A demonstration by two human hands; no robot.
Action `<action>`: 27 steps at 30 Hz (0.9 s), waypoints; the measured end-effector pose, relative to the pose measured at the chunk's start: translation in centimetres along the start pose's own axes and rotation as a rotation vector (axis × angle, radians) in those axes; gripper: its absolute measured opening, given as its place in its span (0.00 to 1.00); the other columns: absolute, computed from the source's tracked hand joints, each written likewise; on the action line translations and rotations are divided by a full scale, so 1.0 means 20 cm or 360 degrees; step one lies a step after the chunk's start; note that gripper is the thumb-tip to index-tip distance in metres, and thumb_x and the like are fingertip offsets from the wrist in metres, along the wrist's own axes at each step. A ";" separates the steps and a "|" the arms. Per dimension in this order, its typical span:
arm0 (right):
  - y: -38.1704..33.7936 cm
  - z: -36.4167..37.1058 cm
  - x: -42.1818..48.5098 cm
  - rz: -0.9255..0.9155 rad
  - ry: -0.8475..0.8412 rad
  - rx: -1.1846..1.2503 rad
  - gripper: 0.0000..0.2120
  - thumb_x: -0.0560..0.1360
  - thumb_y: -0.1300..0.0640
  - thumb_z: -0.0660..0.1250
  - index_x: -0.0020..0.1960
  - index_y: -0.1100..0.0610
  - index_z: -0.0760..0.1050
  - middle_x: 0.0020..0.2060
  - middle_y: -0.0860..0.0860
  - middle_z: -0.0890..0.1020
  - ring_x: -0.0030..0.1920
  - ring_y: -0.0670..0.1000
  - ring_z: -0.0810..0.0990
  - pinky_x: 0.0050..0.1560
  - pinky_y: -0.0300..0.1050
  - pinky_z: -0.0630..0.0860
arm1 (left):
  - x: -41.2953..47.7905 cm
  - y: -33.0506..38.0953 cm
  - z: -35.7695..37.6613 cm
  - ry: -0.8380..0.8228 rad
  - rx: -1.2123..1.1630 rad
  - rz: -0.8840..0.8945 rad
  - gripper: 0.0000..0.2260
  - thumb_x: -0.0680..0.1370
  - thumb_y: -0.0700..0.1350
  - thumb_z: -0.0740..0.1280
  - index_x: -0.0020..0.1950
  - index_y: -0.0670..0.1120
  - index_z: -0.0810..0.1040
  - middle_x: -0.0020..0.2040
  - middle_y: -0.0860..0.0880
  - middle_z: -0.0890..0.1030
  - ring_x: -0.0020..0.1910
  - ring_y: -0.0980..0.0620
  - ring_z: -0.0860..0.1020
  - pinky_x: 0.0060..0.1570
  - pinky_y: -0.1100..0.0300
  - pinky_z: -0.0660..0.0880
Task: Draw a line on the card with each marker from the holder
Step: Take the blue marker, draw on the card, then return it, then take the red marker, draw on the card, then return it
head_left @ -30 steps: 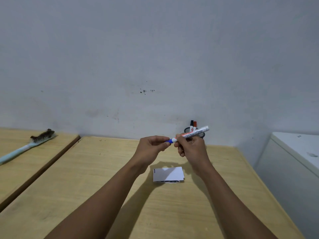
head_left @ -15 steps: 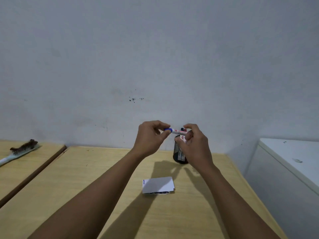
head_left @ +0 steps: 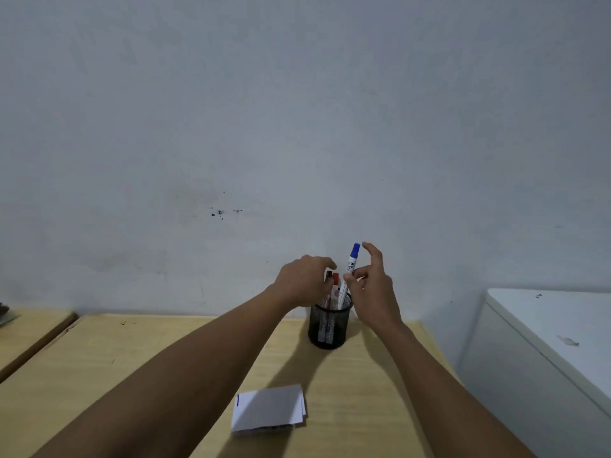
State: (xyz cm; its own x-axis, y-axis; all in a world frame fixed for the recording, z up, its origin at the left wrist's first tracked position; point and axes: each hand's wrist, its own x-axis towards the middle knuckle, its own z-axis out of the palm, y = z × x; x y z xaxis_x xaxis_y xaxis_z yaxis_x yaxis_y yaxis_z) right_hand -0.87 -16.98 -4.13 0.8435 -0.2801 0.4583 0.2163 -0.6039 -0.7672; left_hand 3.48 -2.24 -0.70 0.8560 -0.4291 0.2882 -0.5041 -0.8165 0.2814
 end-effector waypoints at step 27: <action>-0.01 0.01 0.01 -0.0080 -0.0103 -0.0251 0.16 0.82 0.50 0.60 0.68 0.48 0.74 0.61 0.49 0.77 0.60 0.51 0.76 0.63 0.55 0.71 | -0.03 -0.03 0.01 0.0290 -0.0763 -0.0061 0.08 0.77 0.45 0.72 0.56 0.48 0.80 0.48 0.50 0.85 0.45 0.52 0.81 0.47 0.58 0.76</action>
State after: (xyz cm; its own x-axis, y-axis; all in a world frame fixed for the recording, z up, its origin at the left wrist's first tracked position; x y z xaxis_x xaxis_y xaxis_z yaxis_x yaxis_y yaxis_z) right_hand -0.67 -16.85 -4.03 0.8646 -0.2013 0.4605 0.1833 -0.7269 -0.6618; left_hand 3.36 -1.50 -1.15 0.8627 -0.2933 0.4120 -0.5050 -0.5433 0.6707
